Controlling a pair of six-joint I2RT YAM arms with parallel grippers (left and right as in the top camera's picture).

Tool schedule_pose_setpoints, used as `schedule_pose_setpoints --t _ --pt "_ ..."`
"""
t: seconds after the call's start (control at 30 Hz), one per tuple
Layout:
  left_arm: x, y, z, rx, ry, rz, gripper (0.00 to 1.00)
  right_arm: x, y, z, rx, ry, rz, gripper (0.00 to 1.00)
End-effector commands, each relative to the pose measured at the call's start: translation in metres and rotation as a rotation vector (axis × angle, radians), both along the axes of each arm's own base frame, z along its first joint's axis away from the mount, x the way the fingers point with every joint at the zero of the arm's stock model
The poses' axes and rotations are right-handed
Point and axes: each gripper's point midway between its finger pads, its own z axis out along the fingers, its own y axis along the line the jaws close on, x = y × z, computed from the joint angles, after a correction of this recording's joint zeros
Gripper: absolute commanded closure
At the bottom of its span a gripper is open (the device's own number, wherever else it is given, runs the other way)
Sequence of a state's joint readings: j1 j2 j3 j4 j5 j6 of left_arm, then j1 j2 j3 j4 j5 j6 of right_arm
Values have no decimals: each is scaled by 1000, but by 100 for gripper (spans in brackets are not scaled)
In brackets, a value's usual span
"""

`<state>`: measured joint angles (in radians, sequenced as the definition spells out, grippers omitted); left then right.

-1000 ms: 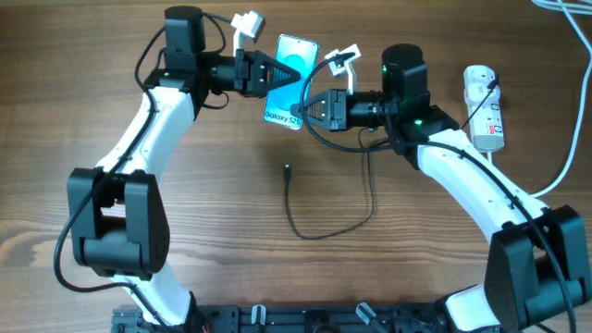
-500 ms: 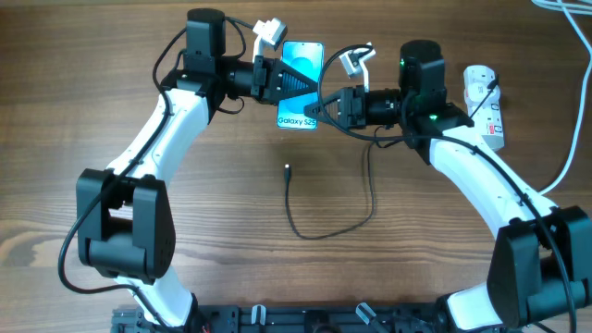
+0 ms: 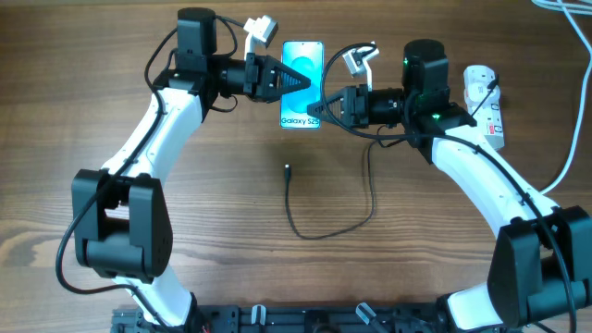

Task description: Plug charger to phone and switch on socket

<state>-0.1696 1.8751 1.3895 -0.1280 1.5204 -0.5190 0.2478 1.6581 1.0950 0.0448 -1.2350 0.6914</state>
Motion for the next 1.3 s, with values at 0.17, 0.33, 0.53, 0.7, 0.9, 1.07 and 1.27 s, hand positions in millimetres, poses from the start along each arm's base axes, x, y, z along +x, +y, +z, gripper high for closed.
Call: schedule_pose_setpoints --t 0.17,0.33,0.53,0.7,0.9,1.07,1.27 --pt "-24 -11 25 -39 -33 -85 69 9 -7 -1 -10 25 -42 96" --pt "-26 -13 25 -38 -28 -92 71 9 -7 -1 -10 27 -42 96" --pt "-29 -17 25 -37 -21 -101 74 9 -7 -2 -12 27 -46 96" --pt "-29 -17 25 -37 -21 -101 81 10 -7 -2 -14 27 -49 96" --pt "-29 -16 25 -37 -21 -100 93 10 -7 -2 -13 27 -49 96" --pt "-28 -16 25 -37 -22 -99 96 10 -7 -2 -12 39 -51 94" --pt "-16 -2 24 -31 -27 -49 96 10 -10 1 0 29 -45 32"
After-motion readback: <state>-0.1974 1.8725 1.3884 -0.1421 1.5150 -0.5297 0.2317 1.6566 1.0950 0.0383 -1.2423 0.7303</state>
